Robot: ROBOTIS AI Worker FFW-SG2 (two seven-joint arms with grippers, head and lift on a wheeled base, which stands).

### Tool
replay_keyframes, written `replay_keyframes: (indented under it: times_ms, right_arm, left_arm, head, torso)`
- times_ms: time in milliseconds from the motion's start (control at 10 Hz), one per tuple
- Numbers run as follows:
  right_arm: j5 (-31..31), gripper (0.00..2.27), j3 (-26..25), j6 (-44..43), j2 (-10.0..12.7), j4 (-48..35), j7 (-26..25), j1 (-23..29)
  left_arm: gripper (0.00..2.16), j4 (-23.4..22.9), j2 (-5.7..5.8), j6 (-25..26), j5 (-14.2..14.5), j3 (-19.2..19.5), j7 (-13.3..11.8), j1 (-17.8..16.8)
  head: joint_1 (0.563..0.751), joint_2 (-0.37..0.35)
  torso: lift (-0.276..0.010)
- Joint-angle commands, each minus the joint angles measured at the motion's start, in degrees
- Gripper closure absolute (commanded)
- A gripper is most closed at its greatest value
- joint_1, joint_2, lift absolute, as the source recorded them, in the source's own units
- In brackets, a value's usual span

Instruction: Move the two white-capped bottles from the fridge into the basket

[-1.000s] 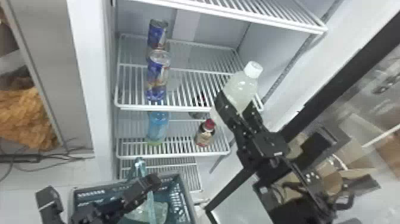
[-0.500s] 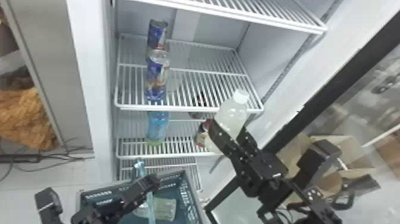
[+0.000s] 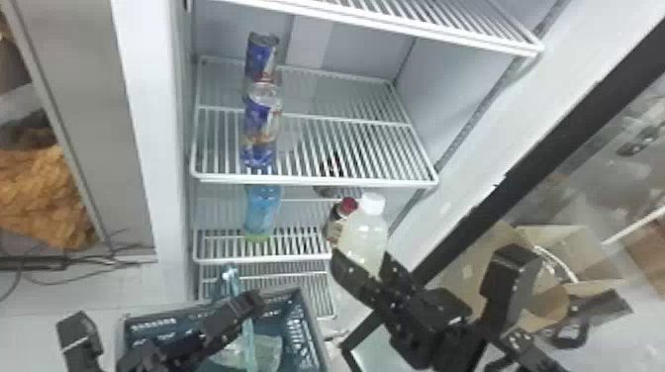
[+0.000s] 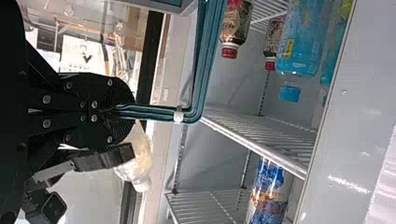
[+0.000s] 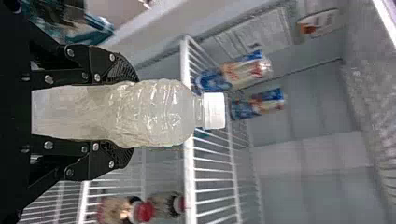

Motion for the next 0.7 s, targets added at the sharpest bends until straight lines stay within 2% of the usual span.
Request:
replay_keyframes:
  times_ms: [0,600]
  right_arm:
    - [0.79,0.83,-0.13,4.66,-0.09,-0.06,0.71,-0.54]
    - [3.07,0.83,2.15,17.03,-1.85,5.98,5.37,-7.99]
  left_arm:
    - [1.18,0.0,0.06,0.19,-0.04,-0.11,0.0,-0.18]
    - [1.18,0.0,0.06,0.33,-0.15,-0.22,0.0,-0.46]
  head:
    - [0.695,-0.35]
    - [0.695,-0.35]
  torso:
    - [0.0]
    - [0.0]
